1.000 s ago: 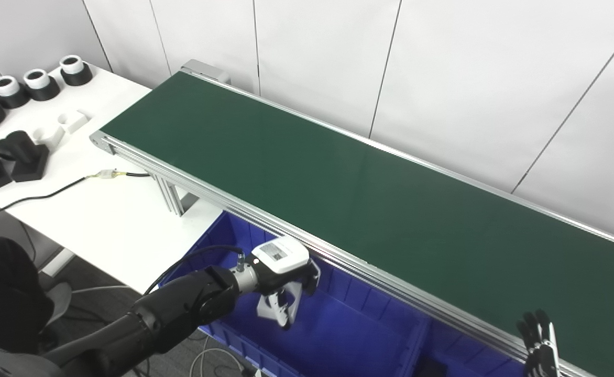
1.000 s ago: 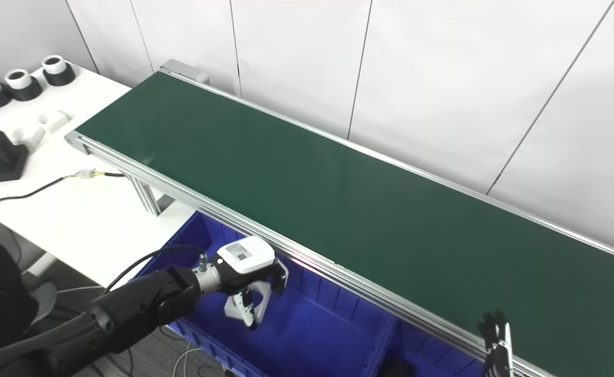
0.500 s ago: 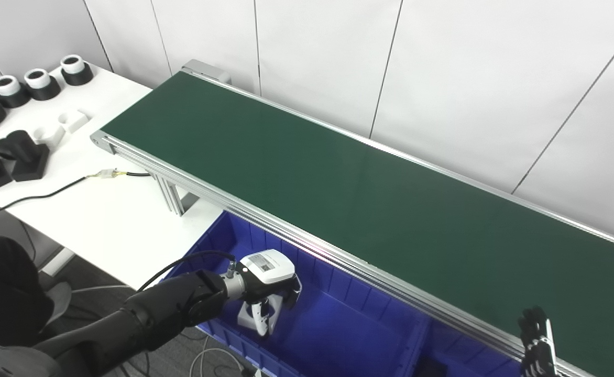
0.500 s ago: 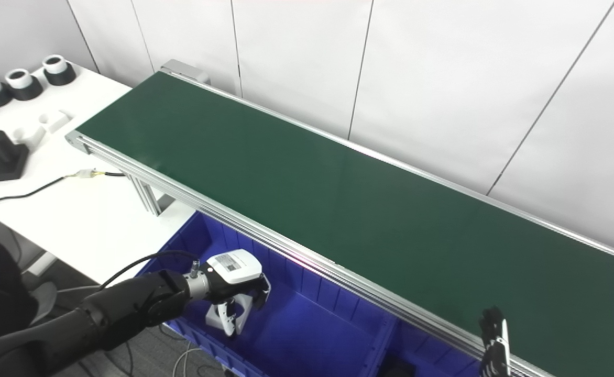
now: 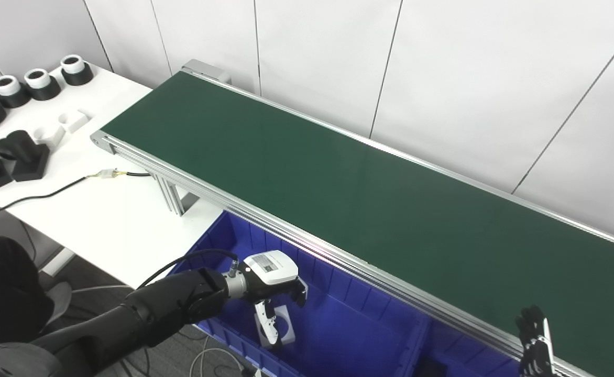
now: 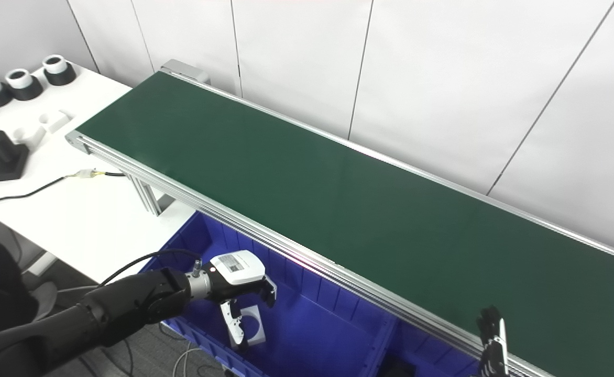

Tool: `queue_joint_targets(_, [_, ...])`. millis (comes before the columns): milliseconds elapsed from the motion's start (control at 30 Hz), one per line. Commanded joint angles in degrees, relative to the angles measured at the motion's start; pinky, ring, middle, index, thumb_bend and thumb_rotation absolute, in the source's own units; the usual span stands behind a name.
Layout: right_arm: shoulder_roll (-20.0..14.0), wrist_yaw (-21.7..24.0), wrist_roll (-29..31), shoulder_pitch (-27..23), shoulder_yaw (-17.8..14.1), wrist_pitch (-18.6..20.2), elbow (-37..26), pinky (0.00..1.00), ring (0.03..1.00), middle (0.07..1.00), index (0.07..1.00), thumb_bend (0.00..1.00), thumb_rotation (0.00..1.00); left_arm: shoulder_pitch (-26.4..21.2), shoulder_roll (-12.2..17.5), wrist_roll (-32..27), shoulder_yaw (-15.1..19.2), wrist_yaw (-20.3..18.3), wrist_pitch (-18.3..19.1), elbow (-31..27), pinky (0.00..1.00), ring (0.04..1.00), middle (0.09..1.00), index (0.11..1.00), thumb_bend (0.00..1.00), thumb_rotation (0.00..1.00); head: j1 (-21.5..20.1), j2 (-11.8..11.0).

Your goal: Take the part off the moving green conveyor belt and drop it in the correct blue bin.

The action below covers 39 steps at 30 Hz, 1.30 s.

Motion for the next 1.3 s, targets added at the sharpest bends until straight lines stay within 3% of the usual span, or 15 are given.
queue_joint_targets(0, [0.22, 0.3, 0.49, -0.75, -0.3, -2.84, -1.54, 1.0, 0.97, 0.972, 1.0, 0.74, 1.0, -1.12, 0.79, -0.94, 1.3, 2.35, -0.5, -1.35, 0.51, 0.591, 0.635, 0.621, 1.0, 0.41, -0.24, 0.17])
queue_joint_targets(233, [-0.18, 0.78, 0.77, -0.5, -0.51, -2.84, -2.05, 1.0, 0.975, 0.973, 1.0, 0.75, 1.0, 2.53, -0.29, -4.62, 1.38, -0.67, -1.64, -12.33, 0.51, 0.59, 0.637, 0.623, 0.98, 0.47, -0.19, 0.72])
queue_joint_targets(367, [-0.3, 1.05, 1.0, -0.11, -0.82, -2.84, -2.15, 1.0, 0.971, 0.97, 0.996, 0.75, 1.0, 6.19, -2.73, -9.77, 1.91, -2.08, -2.11, -21.14, 0.51, 0.597, 0.648, 0.624, 1.0, 0.52, -0.87, 1.21])
queue_joint_targets(600, [-0.58, 1.91, 1.29, -0.17, -1.04, -2.82, -1.19, 1.0, 0.969, 0.966, 0.992, 0.76, 1.0, 11.55, -8.74, -23.14, 6.51, -4.6, 0.16, -31.84, 0.48, 0.606, 0.675, 0.636, 0.97, 0.53, -1.07, 1.55])
queue_joint_targets(700, [-0.54, 2.0, 1.11, -0.31, -0.9, -2.82, -0.7, 1.0, 0.969, 0.966, 0.994, 0.76, 1.0, 11.98, -9.23, -33.8, 7.5, -9.62, 3.28, -36.67, 0.49, 0.617, 0.695, 0.656, 0.95, 0.55, -2.57, 1.79])
queue_joint_targets(767, [-0.33, 1.57, 0.48, -0.31, -0.74, -2.82, -0.58, 1.0, 0.968, 0.966, 0.99, 0.76, 1.0, 12.04, -9.59, -40.58, 8.21, -12.12, 5.52, -39.11, 0.56, 0.665, 0.722, 0.678, 0.97, 0.56, -4.04, 2.07])
queue_joint_targets(867, [-0.17, 0.82, -0.67, -0.36, -0.34, -2.83, -0.29, 1.0, 0.977, 0.972, 0.991, 0.77, 1.0, 11.63, -10.97, -45.46, 9.33, -12.73, 4.3, -39.87, 0.59, 0.695, 0.741, 0.704, 0.95, 0.61, -6.3, 2.54])
queue_joint_targets(933, [0.01, 0.57, -0.95, -0.37, -0.16, -2.84, -0.1, 1.0, 0.977, 0.972, 0.991, 0.77, 1.0, 11.45, -12.44, -45.6, 9.93, -12.34, 4.43, -40.48, 0.59, 0.7, 0.746, 0.711, 0.94, 0.63, -7.41, 2.6])
queue_joint_targets(1033, [0.62, 0.43, -0.56, -0.25, -0.12, -2.84, 0.16, 0.99, 0.968, 0.961, 0.972, 0.8, 1.0, 11.2, -15.7, -44.29, 10.49, -10.76, 3.33, -39.28, 0.68, 0.784, 0.818, 0.776, 0.94, 0.69, -9.48, 2.53])
queue_joint_targets(1233, [0.37, -0.95, -1.18, 0.07, -0.02, -2.86, 0.55, 0.98, 0.962, 0.957, 0.96, 0.83, 1.0, 9.45, -22.28, -42.06, 9.95, -8.73, -2.96, -28.29, 0.82, 0.886, 0.885, 0.851, 0.93, 0.74, -10.76, 1.41])
queue_joint_targets(1267, [0.18, -1.6, -1.59, 0.24, 0.16, -2.86, 0.58, 0.99, 0.969, 0.961, 0.961, 0.84, 1.0, 8.98, -23.57, -41.05, 9.76, -7.98, -4.0, -25.79, 0.85, 0.901, 0.897, 0.867, 0.93, 0.75, -12.55, 0.91])
